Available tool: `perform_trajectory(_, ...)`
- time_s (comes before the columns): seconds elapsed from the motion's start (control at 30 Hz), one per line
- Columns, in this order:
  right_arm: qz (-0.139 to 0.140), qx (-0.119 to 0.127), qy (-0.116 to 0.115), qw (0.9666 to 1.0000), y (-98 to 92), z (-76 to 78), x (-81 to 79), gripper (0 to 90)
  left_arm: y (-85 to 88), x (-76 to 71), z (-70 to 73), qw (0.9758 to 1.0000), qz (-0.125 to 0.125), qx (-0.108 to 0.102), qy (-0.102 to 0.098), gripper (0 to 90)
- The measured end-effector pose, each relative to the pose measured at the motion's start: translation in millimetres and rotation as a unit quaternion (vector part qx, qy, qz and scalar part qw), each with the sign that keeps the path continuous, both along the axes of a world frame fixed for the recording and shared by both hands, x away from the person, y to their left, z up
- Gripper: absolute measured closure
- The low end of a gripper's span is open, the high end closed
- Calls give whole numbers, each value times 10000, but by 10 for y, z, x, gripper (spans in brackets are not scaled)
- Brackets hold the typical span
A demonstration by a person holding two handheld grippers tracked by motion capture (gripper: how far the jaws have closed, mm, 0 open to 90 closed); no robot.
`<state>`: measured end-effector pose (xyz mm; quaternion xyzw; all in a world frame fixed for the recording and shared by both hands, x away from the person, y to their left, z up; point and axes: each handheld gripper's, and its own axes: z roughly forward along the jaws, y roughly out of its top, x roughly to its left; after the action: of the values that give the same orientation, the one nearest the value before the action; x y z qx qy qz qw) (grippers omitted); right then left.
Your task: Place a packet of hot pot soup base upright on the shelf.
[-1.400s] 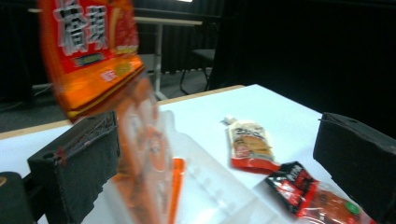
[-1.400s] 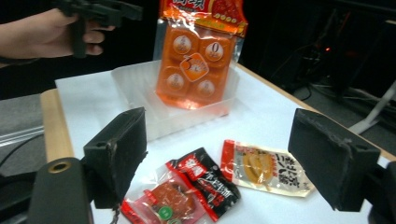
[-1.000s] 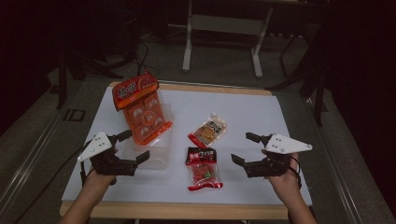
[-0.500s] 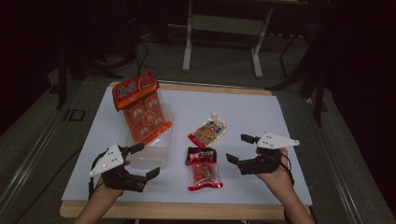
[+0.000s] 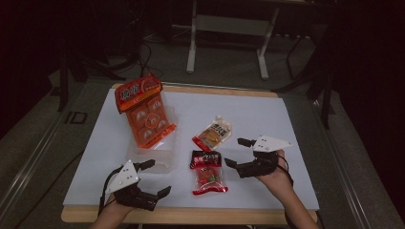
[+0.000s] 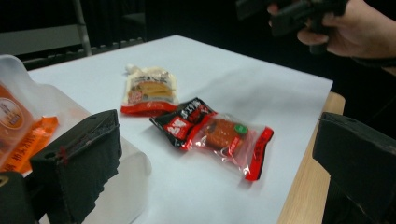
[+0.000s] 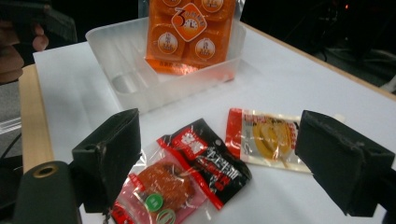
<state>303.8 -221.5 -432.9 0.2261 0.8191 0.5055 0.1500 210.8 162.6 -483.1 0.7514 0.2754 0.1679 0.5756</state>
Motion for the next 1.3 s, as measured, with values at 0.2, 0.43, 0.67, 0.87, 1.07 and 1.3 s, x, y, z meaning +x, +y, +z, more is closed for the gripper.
perform_trajectory(0.2,166,34,-66,9998,60,-108,94,188,-20,-14,-90,10000,60,32,-29,18)
perform_trajectory(0.43,285,-265,107,9992,207,-302,233,195,-38,-20,-129,9998,40,178,-92,18)
perform_trajectory(0.67,328,-447,253,9981,303,-491,357,222,-25,-5,-146,9998,80,157,-81,18)
perform_trajectory(0.87,244,-603,468,9968,339,-665,484,231,-35,-14,-149,9998,63,192,-93,18)
perform_trajectory(1.07,129,-860,603,9944,399,-796,583,232,-63,-11,-162,9996,5,281,-72,18)
perform_trajectory(1.3,68,-1021,743,9920,461,-925,648,243,-57,-14,-167,9995,10,298,-78,18)
